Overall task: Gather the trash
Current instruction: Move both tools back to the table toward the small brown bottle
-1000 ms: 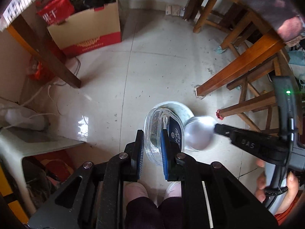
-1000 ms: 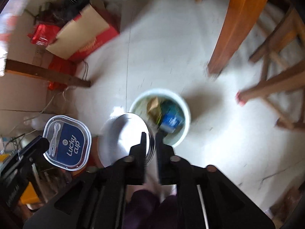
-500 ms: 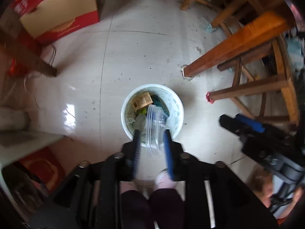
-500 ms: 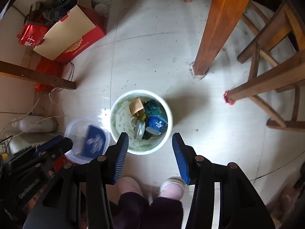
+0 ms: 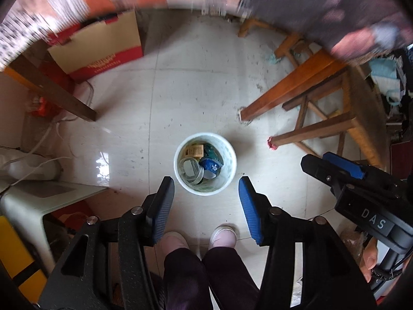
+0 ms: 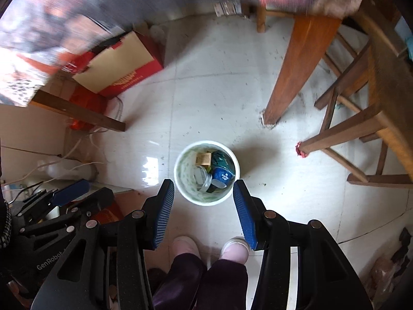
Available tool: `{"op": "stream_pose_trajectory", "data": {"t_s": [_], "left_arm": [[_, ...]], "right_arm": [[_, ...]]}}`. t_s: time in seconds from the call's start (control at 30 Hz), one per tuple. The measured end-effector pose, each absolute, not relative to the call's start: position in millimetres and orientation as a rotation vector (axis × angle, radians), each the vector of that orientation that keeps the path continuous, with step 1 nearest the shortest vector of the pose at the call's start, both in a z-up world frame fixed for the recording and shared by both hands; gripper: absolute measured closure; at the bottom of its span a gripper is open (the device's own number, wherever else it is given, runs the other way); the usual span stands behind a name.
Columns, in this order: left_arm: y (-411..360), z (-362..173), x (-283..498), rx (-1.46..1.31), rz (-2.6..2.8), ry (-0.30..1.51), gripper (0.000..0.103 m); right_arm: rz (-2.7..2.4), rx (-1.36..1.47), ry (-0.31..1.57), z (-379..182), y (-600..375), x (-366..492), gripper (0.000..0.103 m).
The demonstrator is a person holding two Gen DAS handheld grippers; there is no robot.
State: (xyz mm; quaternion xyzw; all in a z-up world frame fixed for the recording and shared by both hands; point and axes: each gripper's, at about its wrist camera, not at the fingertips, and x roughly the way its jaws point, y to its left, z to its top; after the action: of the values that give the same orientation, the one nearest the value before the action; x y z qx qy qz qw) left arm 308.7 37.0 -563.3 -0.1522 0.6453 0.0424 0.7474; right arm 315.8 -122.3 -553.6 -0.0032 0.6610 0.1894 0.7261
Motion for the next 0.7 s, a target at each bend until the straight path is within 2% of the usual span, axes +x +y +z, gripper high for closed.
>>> {"op": "stream_pose_trajectory", "data": {"t_s": [0.7], "left_arm": [[76.1,-210.6,245.1,-0.219,0.12,1.014,0.052]], "right_arm": [[0.425,0.024,1.152,-245.8,-120.9,255.1,0.059]]}}
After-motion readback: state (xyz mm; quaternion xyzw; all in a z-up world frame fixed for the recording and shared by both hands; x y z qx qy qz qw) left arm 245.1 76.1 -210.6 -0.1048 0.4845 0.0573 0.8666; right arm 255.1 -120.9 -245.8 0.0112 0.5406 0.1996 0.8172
